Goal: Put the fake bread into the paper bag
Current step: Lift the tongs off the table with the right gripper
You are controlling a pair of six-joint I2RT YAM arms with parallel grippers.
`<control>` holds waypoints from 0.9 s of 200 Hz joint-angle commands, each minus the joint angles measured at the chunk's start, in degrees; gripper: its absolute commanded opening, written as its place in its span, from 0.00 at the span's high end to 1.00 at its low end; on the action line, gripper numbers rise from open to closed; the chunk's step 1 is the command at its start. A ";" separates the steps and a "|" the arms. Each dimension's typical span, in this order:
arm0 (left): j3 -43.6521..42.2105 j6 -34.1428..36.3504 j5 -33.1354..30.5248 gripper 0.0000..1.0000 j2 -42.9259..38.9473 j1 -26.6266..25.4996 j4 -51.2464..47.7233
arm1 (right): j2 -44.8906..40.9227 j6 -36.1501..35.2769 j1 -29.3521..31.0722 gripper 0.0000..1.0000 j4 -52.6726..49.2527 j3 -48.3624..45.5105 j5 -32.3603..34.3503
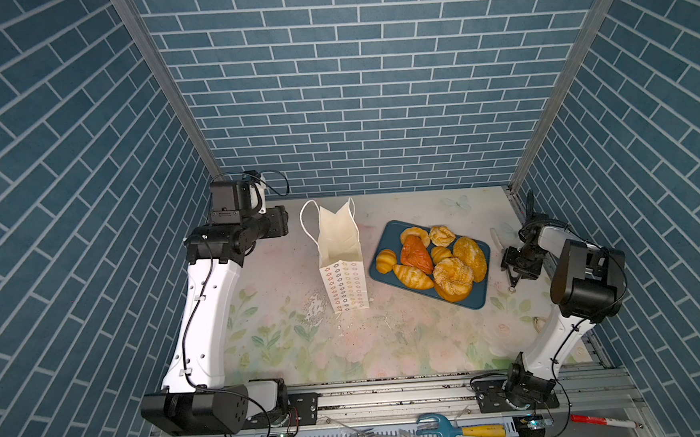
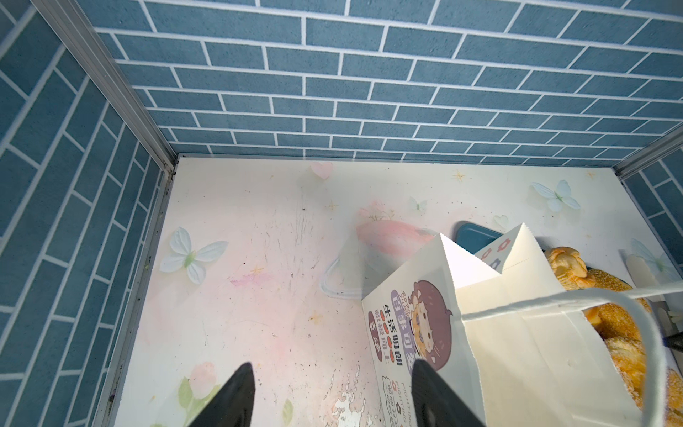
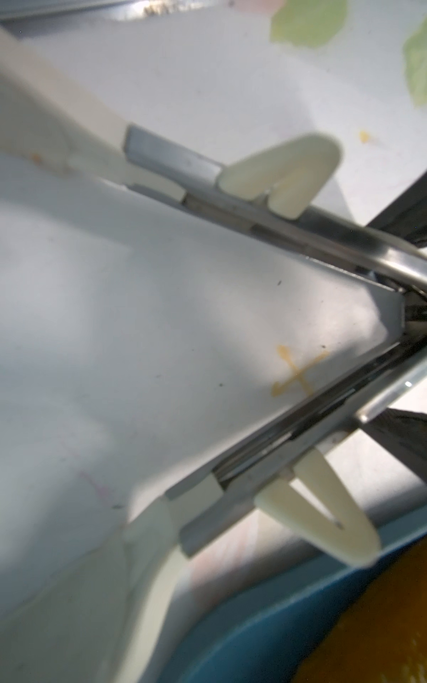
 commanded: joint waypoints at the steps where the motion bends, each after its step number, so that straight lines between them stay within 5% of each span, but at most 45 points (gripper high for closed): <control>1: 0.97 0.83 -0.41 0.31 0.05 0.18 0.35 | 0.77 -4.05 0.29 0.35 -0.70 -0.16 1.29; 118: 0.58 0.03 -0.42 0.31 -0.34 0.13 0.32 | 1.96 -5.51 1.14 0.44 -1.83 0.56 2.33; 180: -0.28 -0.46 0.54 0.31 -2.18 0.15 0.53 | -9.96 -3.70 1.56 0.55 -1.37 -0.17 2.14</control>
